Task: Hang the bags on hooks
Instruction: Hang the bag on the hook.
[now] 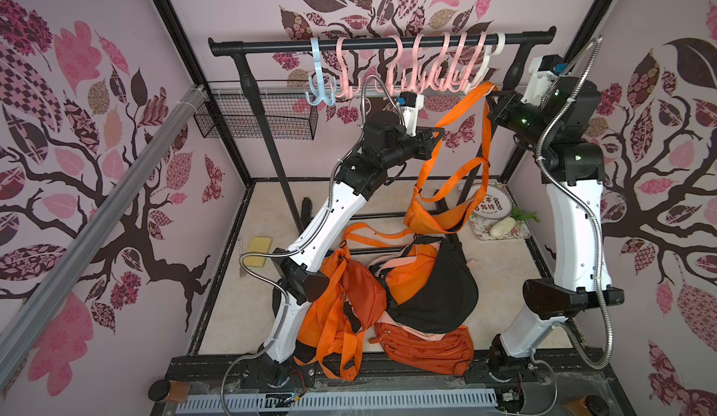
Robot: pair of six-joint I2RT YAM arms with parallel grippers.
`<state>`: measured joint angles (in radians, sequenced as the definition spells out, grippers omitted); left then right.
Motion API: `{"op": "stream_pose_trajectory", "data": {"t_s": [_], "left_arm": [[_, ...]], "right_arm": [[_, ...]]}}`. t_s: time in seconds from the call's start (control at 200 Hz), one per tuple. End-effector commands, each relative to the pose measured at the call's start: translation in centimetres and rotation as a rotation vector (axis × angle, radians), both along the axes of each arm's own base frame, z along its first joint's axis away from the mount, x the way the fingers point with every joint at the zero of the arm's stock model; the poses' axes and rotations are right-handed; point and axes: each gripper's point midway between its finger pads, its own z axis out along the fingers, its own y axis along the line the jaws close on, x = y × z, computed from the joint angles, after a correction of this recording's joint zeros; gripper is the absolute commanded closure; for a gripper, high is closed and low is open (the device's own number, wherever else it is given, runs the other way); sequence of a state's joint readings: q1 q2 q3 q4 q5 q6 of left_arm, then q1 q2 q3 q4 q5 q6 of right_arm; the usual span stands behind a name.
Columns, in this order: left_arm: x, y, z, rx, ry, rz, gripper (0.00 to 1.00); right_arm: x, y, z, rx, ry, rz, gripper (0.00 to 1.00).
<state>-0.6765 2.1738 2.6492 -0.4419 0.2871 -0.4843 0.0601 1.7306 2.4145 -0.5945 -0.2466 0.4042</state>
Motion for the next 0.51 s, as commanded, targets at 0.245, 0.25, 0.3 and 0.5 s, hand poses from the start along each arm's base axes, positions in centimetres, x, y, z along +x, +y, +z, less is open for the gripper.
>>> {"op": "stream_pose_trajectory", "data": {"t_s": [0.245, 0.25, 0.3, 0.5], "left_arm": [[-0.1, 1.4, 0.2, 0.014, 0.013, 0.013, 1.00], [-0.1, 1.4, 0.2, 0.015, 0.013, 0.011, 1.00], [-0.3, 1.3, 0.3, 0.016, 0.007, 0.002, 1.00], [-0.9, 1.2, 0.6, 0.017, -0.004, -0.026, 1.00]], "right_arm": [[1.1, 0.7, -3.4, 0.007, 0.081, 0.055, 1.00], [1.0, 0.8, -3.4, 0.007, 0.080, 0.055, 1.00], [0.9, 0.6, -3.6, 0.009, 0.079, 0.049, 1.00], [0.7, 1.1, -4.6, 0.021, 0.102, 0.077, 1.00]]}}
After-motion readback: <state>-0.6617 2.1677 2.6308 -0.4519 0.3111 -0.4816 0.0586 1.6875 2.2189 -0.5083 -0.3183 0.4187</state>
